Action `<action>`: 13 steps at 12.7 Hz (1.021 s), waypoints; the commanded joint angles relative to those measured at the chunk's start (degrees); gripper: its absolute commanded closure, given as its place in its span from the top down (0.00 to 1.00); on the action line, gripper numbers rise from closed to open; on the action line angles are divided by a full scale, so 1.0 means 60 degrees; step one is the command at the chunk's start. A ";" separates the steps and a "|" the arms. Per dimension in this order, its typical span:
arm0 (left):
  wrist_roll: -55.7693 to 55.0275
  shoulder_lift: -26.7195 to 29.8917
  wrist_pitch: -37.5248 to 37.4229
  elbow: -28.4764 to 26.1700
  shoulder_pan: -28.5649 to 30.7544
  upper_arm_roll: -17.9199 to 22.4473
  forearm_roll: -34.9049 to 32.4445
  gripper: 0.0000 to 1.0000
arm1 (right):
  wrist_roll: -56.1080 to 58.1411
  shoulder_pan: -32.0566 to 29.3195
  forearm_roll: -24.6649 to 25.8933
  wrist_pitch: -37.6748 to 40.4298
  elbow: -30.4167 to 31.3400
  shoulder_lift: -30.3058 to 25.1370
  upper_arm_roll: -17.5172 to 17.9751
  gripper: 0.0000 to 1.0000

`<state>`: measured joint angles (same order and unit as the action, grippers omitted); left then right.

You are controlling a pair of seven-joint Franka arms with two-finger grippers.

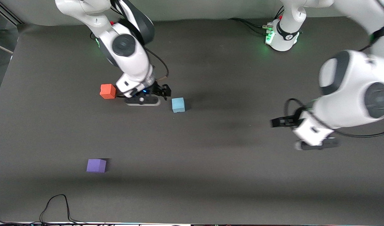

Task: Place blue block between orange and purple blocks
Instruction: 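Set the blue block down, open the left gripper while the right gripper approaches, then close the right gripper on the blue block and lift it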

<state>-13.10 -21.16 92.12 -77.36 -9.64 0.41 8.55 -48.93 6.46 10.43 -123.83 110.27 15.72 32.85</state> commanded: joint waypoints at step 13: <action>0.1510 0.3584 -0.0207 -0.2530 0.1240 -0.0112 -0.1410 1.00 | -0.4881 0.0871 0.4296 -0.3166 0.1324 0.2713 0.0121 0.91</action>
<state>-4.85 -3.27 88.58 -87.67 -2.26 0.21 0.95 -76.11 12.21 34.16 -141.70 116.73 32.87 33.42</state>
